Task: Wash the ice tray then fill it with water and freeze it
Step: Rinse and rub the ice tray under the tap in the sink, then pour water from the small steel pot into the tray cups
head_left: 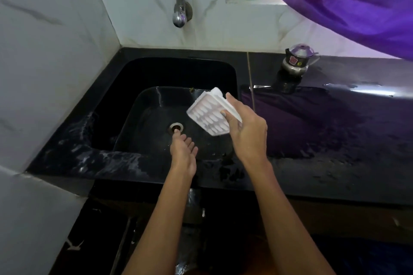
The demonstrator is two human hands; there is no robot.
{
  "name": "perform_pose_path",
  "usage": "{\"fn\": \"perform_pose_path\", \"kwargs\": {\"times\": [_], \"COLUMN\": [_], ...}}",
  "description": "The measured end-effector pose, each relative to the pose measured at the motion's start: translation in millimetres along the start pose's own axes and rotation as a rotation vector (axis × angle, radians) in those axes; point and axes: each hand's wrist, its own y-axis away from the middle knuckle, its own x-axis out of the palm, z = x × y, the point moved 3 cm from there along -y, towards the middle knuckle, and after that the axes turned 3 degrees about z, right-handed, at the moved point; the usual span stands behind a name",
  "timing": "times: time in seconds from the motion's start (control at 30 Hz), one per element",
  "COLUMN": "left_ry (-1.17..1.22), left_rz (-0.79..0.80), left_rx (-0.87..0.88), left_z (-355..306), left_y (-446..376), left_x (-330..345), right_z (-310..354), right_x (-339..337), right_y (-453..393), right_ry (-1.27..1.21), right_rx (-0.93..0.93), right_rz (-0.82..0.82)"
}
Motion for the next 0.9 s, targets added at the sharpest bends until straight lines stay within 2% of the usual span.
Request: {"fn": "perform_pose_path", "kwargs": {"times": [0.13, 0.23, 0.37, 0.47, 0.63, 0.8, 0.9], "left_ry": [-0.021, -0.033, -0.079, -0.132, -0.183, -0.183, -0.225], "left_rz": [-0.040, -0.097, -0.202, -0.249, -0.134, -0.008, 0.006], "left_rx": [0.017, 0.032, 0.071, 0.107, 0.202, 0.273, 0.308], "left_z": [5, 9, 14, 18, 28, 46, 57], "left_y": [-2, -5, -1, 3, 3, 4, 5], "left_x": [8, 20, 47, 70, 113, 157, 178], "right_z": [-12, -21, -40, -70, -139, -192, -216], "right_x": [-9, -20, -51, -74, -104, -134, -153], "right_y": [1, -10, -26, -42, -66, -82, -87], "right_ry": [-0.034, -0.017, -0.288, -0.381, -0.519, -0.539, -0.568], "right_rx": [-0.048, -0.068, 0.115, 0.309, 0.613, 0.777, 0.810], "right_rz": [-0.082, -0.075, -0.164, -0.228, -0.232, -0.195, -0.218]}}
